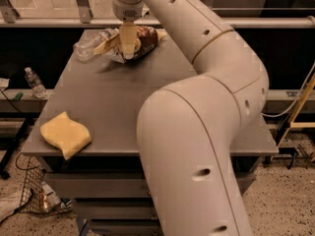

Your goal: Move brown chip bag near water bottle

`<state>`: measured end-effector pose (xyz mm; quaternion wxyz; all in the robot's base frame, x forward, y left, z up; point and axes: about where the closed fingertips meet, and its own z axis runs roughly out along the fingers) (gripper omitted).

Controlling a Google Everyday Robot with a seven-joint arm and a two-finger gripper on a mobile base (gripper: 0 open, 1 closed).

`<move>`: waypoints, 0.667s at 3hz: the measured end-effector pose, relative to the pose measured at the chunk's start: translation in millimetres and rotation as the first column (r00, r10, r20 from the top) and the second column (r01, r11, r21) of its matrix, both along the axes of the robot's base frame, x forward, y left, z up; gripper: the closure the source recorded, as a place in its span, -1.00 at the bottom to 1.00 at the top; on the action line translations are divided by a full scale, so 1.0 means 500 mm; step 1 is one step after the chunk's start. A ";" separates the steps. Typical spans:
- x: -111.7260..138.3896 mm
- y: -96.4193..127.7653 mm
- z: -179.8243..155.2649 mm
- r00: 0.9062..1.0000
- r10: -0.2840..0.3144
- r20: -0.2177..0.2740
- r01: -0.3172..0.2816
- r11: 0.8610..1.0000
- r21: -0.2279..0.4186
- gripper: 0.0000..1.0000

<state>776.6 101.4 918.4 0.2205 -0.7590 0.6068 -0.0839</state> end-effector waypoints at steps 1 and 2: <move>-0.040 -0.104 0.030 0.992 -0.129 -0.011 0.129 0.991 -0.031 -1.00; -0.093 -0.207 0.028 0.968 -0.249 -0.039 0.248 0.968 -0.034 -1.00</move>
Offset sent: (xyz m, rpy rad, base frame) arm -0.0937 -0.1757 0.0091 -0.0249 0.0807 -0.4120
